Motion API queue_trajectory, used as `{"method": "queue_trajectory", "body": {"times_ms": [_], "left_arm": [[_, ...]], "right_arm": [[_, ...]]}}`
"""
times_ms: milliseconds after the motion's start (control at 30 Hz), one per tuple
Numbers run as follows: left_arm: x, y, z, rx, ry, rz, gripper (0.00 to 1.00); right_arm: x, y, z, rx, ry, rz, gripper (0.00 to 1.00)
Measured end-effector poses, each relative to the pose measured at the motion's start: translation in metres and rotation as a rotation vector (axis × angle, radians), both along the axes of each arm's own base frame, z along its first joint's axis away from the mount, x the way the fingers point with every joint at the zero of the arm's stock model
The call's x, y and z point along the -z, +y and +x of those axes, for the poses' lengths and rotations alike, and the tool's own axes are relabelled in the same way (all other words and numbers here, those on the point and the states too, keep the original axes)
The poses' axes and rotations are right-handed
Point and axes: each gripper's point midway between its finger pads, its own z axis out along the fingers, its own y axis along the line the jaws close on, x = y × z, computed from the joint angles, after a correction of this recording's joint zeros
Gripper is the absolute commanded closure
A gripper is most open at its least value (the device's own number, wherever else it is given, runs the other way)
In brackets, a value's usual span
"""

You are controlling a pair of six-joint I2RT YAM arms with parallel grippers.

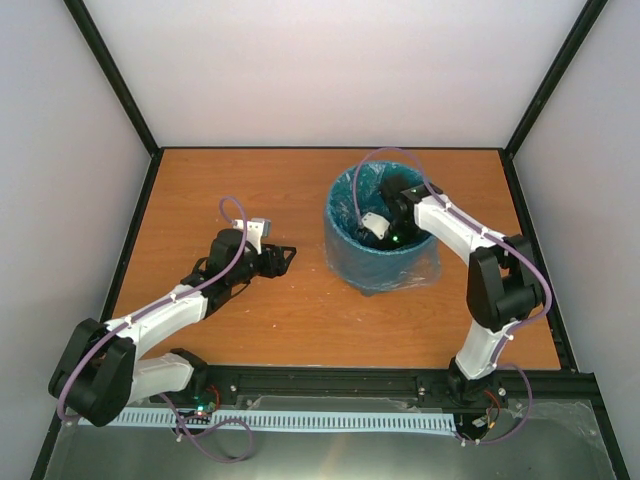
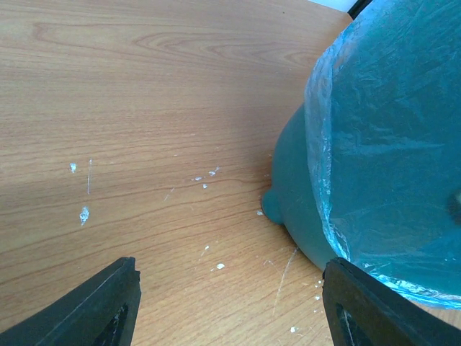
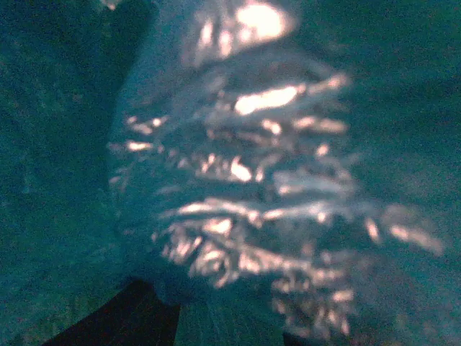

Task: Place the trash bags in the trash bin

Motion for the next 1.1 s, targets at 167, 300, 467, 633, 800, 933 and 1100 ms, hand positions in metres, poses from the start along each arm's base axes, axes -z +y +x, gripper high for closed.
{"method": "queue_trajectory", "body": {"times_ms": [167,300,467,633,800,933,1100], "left_arm": [[0.000,0.000,0.000,0.000,0.000,0.000,0.29],[0.000,0.000,0.000,0.000,0.000,0.000,0.30],[0.000,0.000,0.000,0.000,0.000,0.000,0.29],[0.000,0.000,0.000,0.000,0.001,0.000,0.29],[0.001,0.000,0.000,0.000,0.002,0.000,0.29],[0.001,0.000,0.000,0.000,0.003,0.001,0.29],[0.002,0.000,0.000,0.001,0.007,0.003,0.29]], "right_arm": [[0.015,-0.001,-0.001,0.008,0.019,-0.019,0.60],[0.017,0.000,0.000,0.011,0.016,-0.020,0.60],[0.015,0.000,0.001,0.015,0.009,-0.017,0.60],[-0.001,0.002,0.000,0.027,-0.019,0.009,0.60],[-0.027,0.004,-0.001,0.032,-0.073,0.049,0.60],[-0.037,0.005,0.000,0.032,-0.095,0.062,0.60],[-0.043,0.007,0.002,0.042,-0.109,0.076,0.59]]}}
